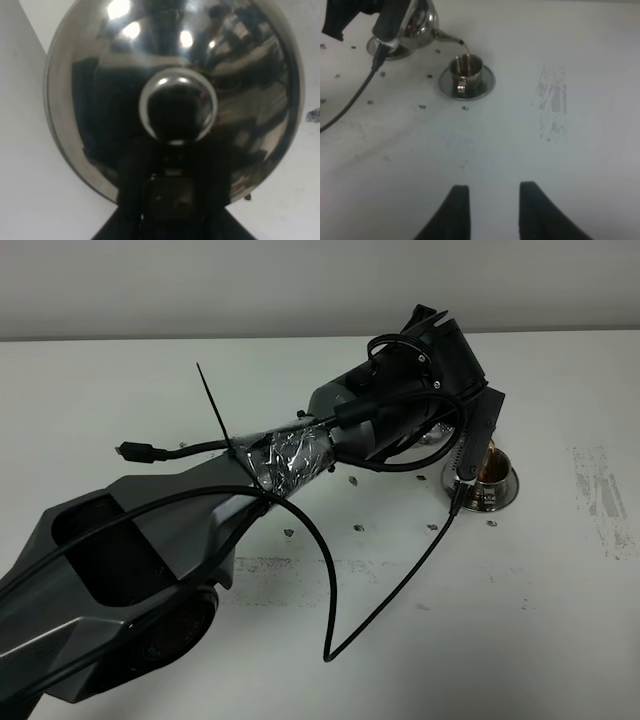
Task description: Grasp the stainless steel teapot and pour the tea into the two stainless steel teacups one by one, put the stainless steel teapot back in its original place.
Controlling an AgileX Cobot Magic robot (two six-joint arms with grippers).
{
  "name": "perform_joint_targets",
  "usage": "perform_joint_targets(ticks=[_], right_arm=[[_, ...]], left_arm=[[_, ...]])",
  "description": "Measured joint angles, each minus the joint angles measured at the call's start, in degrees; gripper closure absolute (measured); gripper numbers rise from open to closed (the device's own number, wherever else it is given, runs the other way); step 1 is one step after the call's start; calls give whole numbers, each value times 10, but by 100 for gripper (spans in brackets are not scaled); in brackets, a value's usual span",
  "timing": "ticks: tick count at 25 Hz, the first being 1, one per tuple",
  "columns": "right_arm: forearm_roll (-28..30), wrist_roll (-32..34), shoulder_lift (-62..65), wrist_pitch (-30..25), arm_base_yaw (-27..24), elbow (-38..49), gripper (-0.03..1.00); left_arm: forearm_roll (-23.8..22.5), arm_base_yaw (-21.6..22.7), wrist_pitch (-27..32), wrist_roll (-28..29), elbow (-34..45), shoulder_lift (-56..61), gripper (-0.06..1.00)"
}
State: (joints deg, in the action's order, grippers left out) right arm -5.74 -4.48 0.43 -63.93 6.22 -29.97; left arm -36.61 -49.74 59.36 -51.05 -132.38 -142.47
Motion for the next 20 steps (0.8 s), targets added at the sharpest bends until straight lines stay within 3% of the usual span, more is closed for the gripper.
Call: perform_joint_targets(ticks=[20], right_arm=[[0,0,0,0,0,0,74]], left_arm=[[-21,-4,-4,-31,0,-7,75]])
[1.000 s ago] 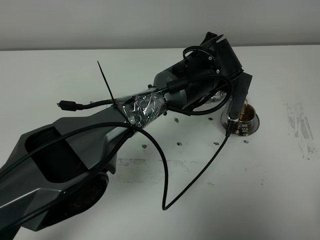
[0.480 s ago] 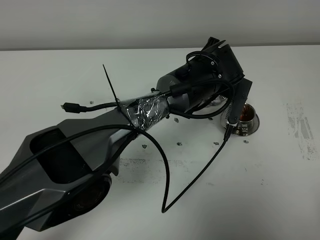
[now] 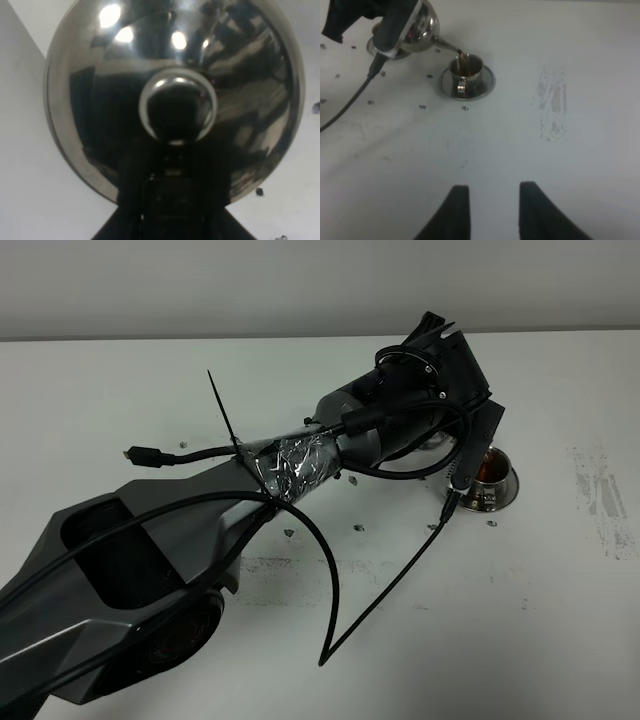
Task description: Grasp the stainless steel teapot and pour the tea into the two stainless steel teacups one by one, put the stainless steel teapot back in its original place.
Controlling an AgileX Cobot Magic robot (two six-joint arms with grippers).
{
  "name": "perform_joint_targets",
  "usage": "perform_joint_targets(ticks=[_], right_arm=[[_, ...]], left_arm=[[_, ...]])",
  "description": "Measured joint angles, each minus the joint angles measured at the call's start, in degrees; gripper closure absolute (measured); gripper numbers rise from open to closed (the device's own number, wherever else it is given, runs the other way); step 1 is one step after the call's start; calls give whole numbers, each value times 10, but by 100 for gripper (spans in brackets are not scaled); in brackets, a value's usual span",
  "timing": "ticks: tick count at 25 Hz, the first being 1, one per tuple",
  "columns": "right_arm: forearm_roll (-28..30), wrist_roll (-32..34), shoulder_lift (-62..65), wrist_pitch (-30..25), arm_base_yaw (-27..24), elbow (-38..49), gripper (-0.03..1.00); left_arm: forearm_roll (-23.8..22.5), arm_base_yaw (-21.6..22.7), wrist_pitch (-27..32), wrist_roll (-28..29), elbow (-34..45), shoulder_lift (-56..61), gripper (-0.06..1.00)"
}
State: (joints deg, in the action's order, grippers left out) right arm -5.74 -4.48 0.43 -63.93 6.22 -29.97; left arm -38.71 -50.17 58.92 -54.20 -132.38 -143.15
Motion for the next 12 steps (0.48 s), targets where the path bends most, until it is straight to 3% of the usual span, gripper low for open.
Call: perform_joint_targets(ticks=[12], right_arm=[[0,0,0,0,0,0,74]], left_arm=[[-18,-4,-13,-3,0,0,75]])
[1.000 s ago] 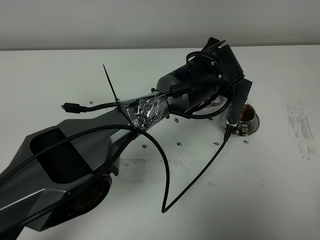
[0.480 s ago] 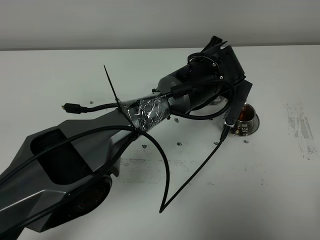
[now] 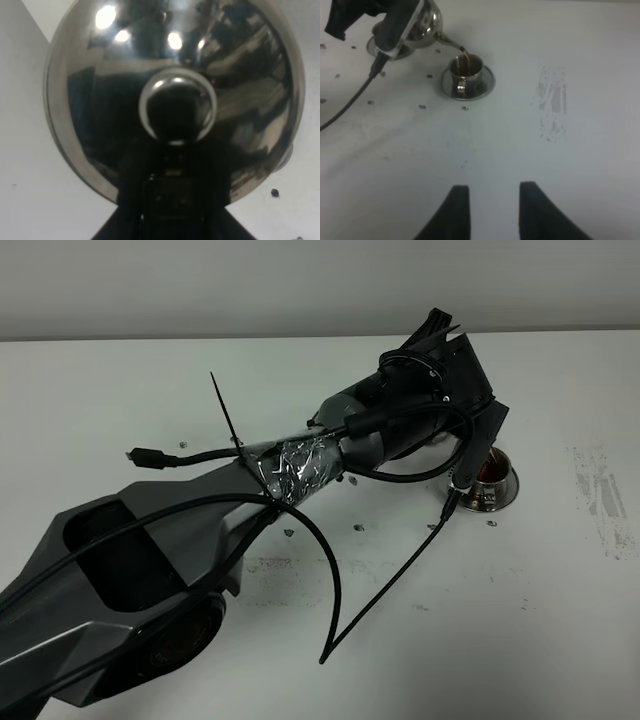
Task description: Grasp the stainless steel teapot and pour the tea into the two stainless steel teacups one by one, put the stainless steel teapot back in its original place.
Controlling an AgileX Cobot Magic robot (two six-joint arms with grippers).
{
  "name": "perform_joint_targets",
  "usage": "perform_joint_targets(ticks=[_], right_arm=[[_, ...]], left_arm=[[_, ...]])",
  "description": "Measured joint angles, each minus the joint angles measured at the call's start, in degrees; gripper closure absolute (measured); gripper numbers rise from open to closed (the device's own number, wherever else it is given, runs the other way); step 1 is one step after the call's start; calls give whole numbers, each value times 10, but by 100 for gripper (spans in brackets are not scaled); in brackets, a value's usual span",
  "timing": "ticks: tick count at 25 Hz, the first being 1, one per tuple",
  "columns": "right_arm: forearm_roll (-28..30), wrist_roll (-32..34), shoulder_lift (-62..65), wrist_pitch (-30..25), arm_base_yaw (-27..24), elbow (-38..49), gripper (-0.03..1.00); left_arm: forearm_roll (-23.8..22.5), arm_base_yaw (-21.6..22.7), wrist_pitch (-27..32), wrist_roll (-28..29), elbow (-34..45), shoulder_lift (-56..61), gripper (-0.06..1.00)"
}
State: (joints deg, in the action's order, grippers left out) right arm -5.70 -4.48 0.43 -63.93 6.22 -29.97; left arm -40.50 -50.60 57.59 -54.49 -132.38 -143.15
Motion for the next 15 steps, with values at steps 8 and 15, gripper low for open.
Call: perform_joint_targets(ticks=[8,15], right_arm=[[0,0,0,0,0,0,74],[0,0,0,0,0,0,74]], left_arm=[[-18,-4,0,-7,0,0,75],[-22,-7,-1,-29,0,0,75]])
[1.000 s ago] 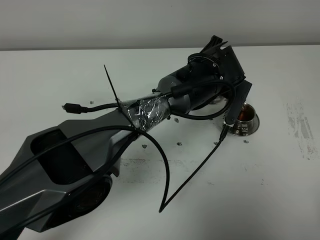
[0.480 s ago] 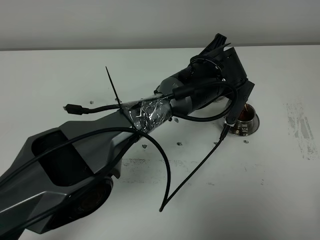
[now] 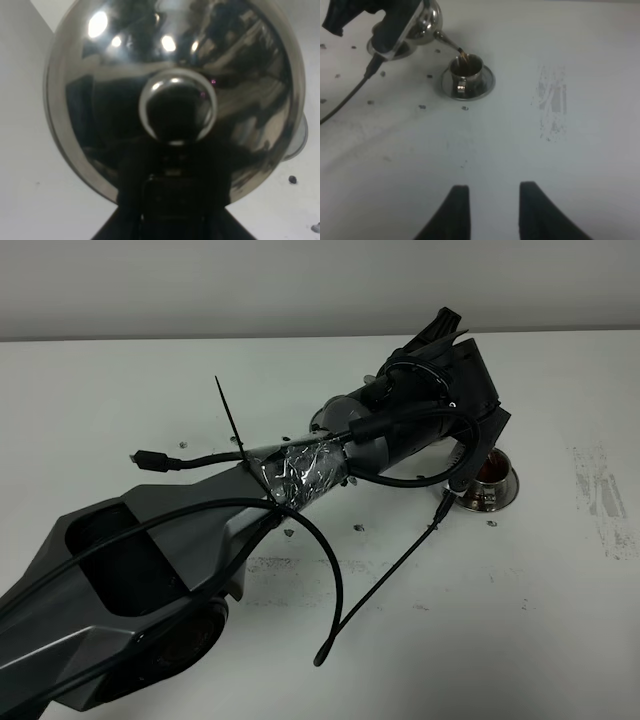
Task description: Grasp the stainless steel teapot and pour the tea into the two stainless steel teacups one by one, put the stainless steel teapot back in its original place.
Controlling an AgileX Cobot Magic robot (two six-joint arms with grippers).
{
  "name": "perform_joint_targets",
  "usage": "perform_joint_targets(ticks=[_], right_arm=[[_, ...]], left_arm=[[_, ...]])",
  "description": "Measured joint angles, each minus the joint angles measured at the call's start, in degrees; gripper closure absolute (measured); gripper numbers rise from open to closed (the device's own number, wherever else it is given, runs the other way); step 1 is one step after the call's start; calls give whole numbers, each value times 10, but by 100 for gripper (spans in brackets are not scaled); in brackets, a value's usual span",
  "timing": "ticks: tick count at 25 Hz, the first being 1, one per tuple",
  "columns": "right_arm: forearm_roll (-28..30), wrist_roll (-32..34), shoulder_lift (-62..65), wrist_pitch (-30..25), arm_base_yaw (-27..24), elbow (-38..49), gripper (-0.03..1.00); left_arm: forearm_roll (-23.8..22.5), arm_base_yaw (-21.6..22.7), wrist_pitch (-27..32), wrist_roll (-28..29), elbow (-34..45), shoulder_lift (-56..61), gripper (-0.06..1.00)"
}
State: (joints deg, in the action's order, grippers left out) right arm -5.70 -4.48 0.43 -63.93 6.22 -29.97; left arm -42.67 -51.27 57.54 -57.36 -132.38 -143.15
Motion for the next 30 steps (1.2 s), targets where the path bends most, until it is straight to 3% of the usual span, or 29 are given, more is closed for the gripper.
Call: perform_joint_targets(ticks=[20,30], right_arm=[[0,0,0,0,0,0,74],[0,0,0,0,0,0,74]], left_arm=[[-17,-1,-1,-2,0,0,75],[10,0,2,-2,0,0,75]])
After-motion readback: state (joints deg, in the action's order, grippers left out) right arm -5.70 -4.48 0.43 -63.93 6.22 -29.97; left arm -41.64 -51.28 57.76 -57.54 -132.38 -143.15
